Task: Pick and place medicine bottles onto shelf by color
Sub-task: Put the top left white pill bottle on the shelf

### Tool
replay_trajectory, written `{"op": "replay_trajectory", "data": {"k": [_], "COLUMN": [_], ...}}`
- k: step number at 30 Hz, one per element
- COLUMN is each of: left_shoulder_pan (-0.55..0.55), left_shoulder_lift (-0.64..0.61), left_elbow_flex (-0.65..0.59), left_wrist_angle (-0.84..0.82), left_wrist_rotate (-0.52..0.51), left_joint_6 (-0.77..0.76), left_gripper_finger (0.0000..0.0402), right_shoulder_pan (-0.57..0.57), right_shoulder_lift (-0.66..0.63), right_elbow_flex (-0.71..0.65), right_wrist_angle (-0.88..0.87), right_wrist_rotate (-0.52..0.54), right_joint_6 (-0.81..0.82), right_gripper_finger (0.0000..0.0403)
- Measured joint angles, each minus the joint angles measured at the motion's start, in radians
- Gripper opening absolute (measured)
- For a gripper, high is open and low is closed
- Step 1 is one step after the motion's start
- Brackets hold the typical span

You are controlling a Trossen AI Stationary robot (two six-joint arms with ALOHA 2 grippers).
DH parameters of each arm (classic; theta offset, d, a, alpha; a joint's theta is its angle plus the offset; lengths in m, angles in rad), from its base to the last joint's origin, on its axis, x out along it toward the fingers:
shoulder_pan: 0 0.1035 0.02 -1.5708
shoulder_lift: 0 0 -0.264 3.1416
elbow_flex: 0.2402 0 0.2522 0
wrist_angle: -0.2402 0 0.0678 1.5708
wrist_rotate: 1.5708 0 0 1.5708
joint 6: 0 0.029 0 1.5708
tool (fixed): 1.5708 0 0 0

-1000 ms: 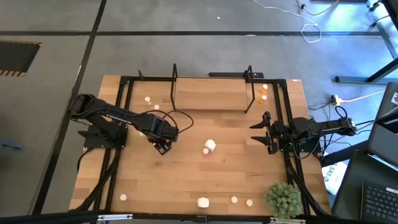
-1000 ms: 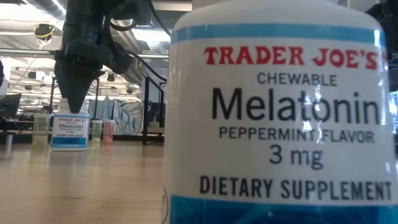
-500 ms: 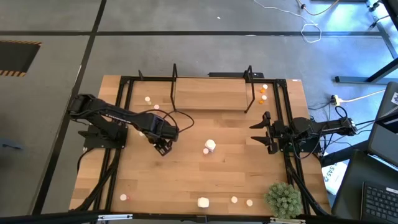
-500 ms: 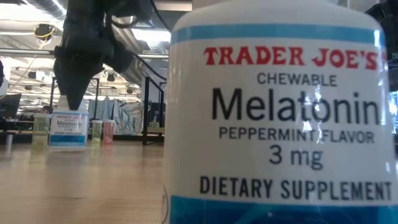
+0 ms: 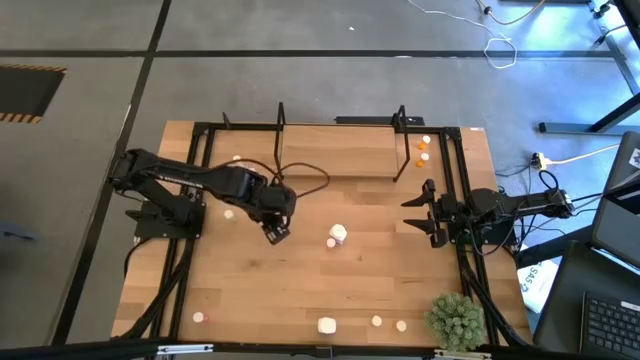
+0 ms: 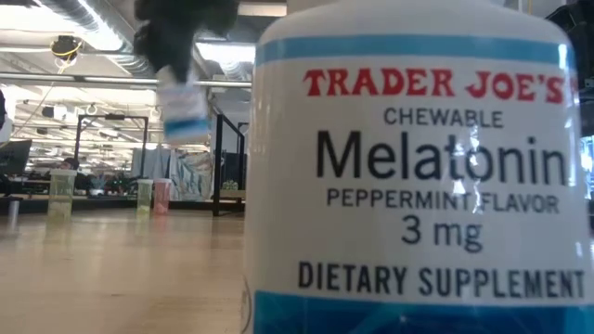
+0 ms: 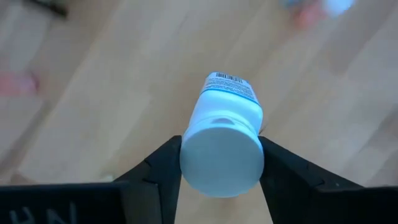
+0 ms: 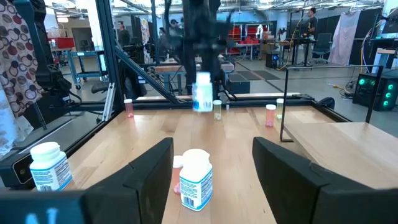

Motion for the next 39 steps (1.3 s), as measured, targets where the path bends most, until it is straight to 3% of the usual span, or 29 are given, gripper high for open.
{"op": "replay_trajectory", "data": {"k": [8, 15, 22, 29, 39], "left_shoulder_pan": [0.043, 0.153, 0.302, 0.472, 0.643], "left_shoulder_lift": [0.005, 0.023, 0.137, 0.287, 0.458], "left_elbow_flex": [0.222, 0.359, 0.511, 0.645, 0.696], "left_wrist_angle": [0.000, 0.007, 0.002, -0.008, -0.110], "left_wrist_rotate": [-0.143, -0.149, -0.130, -0.010, 0.021], "left_joint_6": [0.180, 0.353, 0.579, 0.732, 0.797], "left_gripper_finger": [0.0167, 0.0167, 0.0167, 0.0167, 0.0167], "right_shoulder_pan": [0.000, 0.000, 0.000, 0.000, 0.000], "right_shoulder_lift": [0.000, 0.000, 0.000, 0.000, 0.000], "right_elbow_flex": [0.000, 0.000, 0.000, 0.000, 0.000], "right_wrist_angle": [0.000, 0.000, 0.000, 0.000, 0.000], "right_wrist_rotate": [0.000, 0.000, 0.000, 0.000, 0.000], "right_joint_6": [0.000, 0.000, 0.000, 0.000, 0.000], "right_gripper_finger": [0.0223, 0.0223, 0.0223, 0.0223, 0.0223]}}
